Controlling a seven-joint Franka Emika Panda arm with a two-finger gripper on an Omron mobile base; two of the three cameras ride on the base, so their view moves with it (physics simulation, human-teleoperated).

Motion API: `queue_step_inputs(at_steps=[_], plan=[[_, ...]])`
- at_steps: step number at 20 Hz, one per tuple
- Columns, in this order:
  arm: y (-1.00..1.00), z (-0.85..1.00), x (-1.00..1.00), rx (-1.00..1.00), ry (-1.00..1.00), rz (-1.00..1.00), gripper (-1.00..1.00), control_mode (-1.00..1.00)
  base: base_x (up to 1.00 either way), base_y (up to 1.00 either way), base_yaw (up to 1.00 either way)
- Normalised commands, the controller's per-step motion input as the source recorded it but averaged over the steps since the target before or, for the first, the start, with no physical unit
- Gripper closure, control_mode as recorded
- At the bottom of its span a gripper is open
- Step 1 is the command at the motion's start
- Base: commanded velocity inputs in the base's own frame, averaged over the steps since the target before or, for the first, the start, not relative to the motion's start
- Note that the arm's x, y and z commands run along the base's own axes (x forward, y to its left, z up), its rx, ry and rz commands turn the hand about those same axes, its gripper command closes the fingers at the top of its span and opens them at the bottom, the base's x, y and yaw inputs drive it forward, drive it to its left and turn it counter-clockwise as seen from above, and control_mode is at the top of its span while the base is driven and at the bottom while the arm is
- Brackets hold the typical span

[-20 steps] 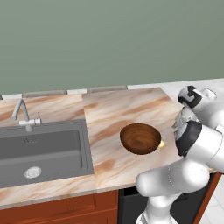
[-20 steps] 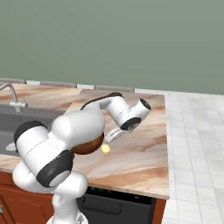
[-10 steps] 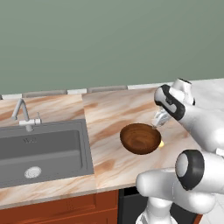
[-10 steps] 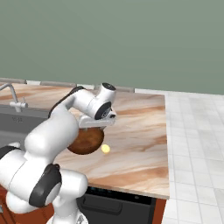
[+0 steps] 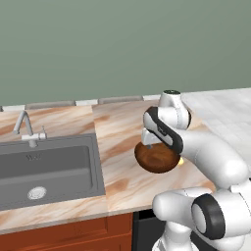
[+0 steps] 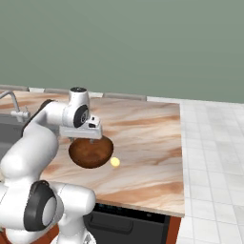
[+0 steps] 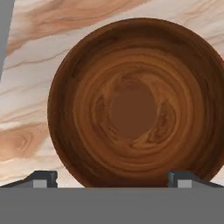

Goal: Gather the eggs and milk located in the vicinity of the sink area and place them right next to the bowl.

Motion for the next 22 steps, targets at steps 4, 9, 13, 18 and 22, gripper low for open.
queue_step_inputs(at_steps=[4,9,13,18,22], plan=[[0.14,0.28,-0.05,-0.09,0.09,-0.43,-1.00,-1.00,0.00,0.00,0.00],[0.00,0.40,-0.17,0.00,0.00,-0.36,-1.00,-1.00,0.00,0.00,0.00],[0.00,0.38,-0.28,0.00,0.00,-0.14,-1.00,-1.00,0.00,0.00,0.00],[0.00,0.01,-0.21,0.00,-0.05,-0.02,-1.00,-1.00,0.00,0.00,0.00],[0.00,0.00,0.00,0.00,0.00,0.00,-1.00,-1.00,0.00,0.00,0.00]])
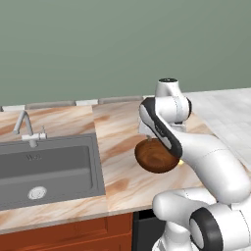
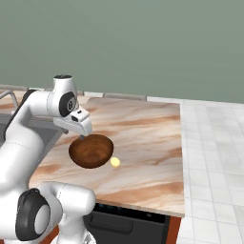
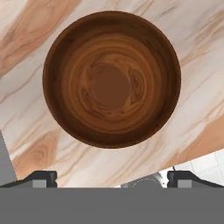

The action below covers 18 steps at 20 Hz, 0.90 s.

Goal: Gather the eggs and milk located in the vicinity of the sink area and place them right next to the bowl.

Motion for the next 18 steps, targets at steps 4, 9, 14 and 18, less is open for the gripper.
queue_step_inputs(at_steps=[4,9,14,18], plan=[[0.00,0.00,-0.03,0.00,0.00,0.00,-1.00,-1.00,0.00,0.00,0.00],[0.00,0.00,-0.13,0.00,0.00,0.00,-1.00,1.00,-0.48,0.09,0.01],[0.00,0.00,0.00,0.00,0.00,0.00,-1.00,1.00,-0.87,0.94,0.09],[0.00,0.00,0.00,0.00,0.00,0.00,-1.00,1.00,-0.40,1.00,0.11]])
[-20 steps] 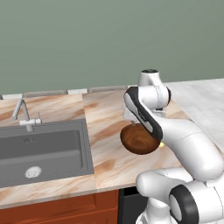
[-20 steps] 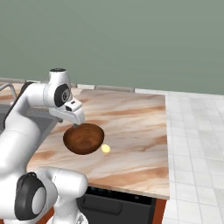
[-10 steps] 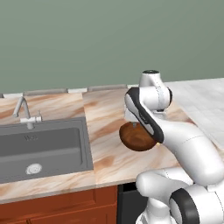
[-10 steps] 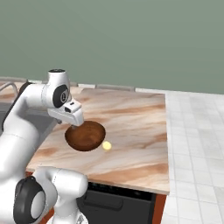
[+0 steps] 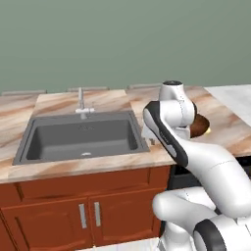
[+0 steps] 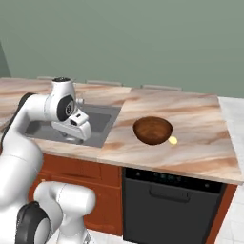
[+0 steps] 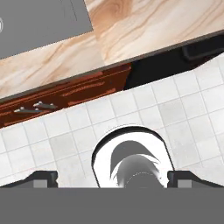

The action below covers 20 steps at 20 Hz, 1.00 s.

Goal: Gather the eggs and milk located in the vicinity of the sink area and place them right next to the bowl.

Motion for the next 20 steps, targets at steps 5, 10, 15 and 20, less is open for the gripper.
queue_step_inputs(at_steps=[5,10,15,20], plan=[[0.00,0.00,0.00,0.00,0.00,0.00,-1.00,1.00,0.02,1.00,0.03],[0.00,0.00,0.00,0.00,0.00,0.00,-1.00,1.00,0.30,1.00,0.00],[0.00,0.00,0.00,0.00,0.00,0.00,-1.00,1.00,0.38,1.00,0.00],[0.00,0.00,0.00,0.00,0.00,0.00,-1.00,1.00,0.45,1.00,-0.14]])
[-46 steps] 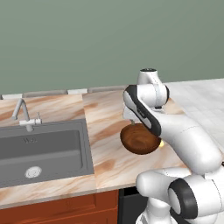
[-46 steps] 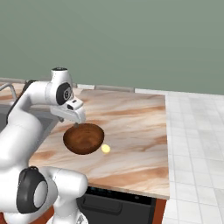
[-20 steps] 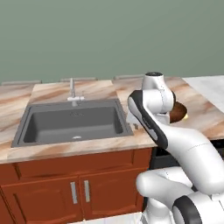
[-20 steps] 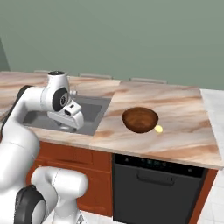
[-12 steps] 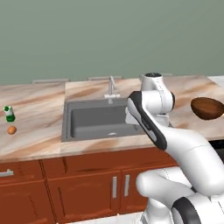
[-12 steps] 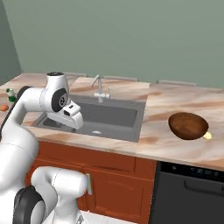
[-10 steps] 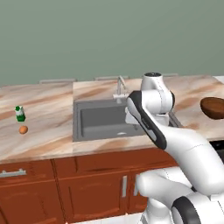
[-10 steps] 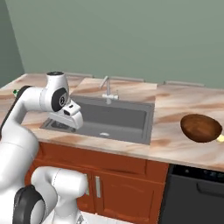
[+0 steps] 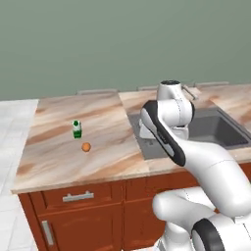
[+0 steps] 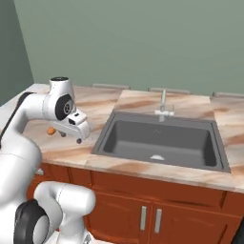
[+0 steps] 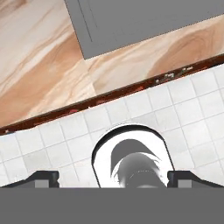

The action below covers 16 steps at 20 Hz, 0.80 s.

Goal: Gather the eggs and milk located in the vicinity of the sink area and place them right next to the bowl.

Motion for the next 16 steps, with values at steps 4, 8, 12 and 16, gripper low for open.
queue_step_inputs(at_steps=[4,8,12,16], plan=[[0.00,0.00,0.00,0.00,0.00,0.00,-1.00,1.00,0.62,1.00,-0.31],[0.00,0.00,0.00,0.00,0.00,0.00,-1.00,1.00,0.76,1.00,-0.34],[0.00,0.00,0.00,0.00,0.00,0.00,-1.00,1.00,0.23,0.52,-0.17],[0.00,0.00,0.00,0.00,0.00,0.00,-1.00,1.00,0.00,0.00,0.00]])
